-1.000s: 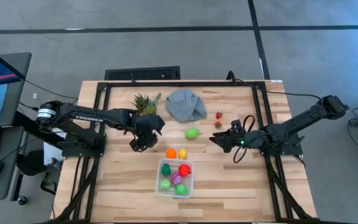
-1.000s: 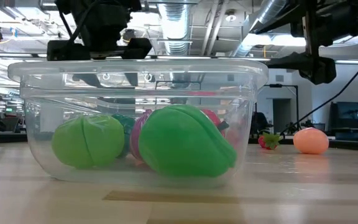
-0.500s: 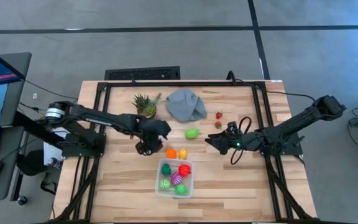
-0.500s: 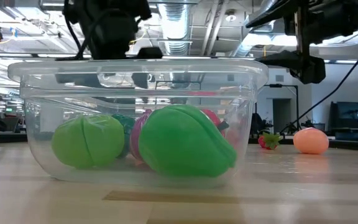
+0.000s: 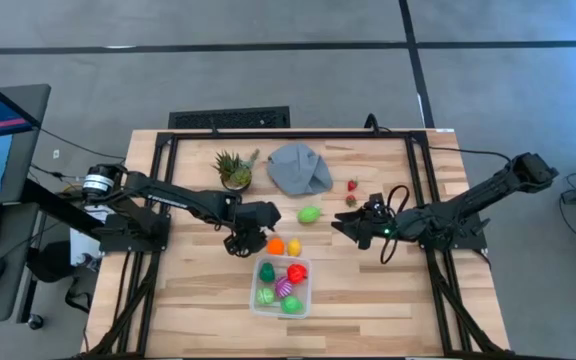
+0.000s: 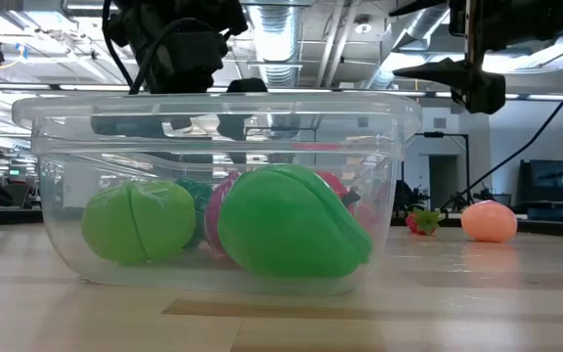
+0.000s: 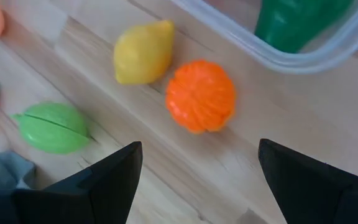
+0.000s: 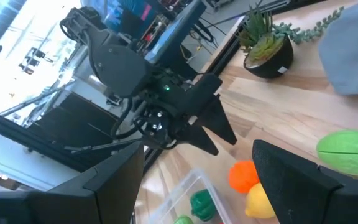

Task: Pick and placing Produce into tupperware
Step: Put the pumpkin into the transparent bin

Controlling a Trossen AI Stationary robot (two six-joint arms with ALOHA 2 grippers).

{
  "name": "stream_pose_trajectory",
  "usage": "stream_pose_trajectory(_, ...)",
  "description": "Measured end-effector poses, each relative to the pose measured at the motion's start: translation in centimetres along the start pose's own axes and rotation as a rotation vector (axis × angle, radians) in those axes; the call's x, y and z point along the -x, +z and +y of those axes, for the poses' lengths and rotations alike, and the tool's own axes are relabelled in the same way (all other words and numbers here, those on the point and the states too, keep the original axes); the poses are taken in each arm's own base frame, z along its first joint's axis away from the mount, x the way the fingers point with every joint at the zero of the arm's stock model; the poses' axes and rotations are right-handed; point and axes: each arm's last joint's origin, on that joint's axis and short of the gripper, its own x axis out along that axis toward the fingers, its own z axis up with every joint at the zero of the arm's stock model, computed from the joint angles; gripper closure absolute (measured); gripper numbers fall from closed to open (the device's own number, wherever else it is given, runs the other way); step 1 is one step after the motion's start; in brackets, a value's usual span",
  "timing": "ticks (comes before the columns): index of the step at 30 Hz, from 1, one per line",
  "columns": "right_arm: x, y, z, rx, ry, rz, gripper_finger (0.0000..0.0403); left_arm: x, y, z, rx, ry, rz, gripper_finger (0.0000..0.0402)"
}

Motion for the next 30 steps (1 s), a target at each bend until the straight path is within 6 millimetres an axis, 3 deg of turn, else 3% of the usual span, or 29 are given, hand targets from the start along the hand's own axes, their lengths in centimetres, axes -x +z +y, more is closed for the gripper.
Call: stream_pose_trajectory(30,0.0,0.0,0.02,0.008,0.004,0.003,0.0081,-0.64,0.55,0.25,0.025,-0.042,0.003,0.0088)
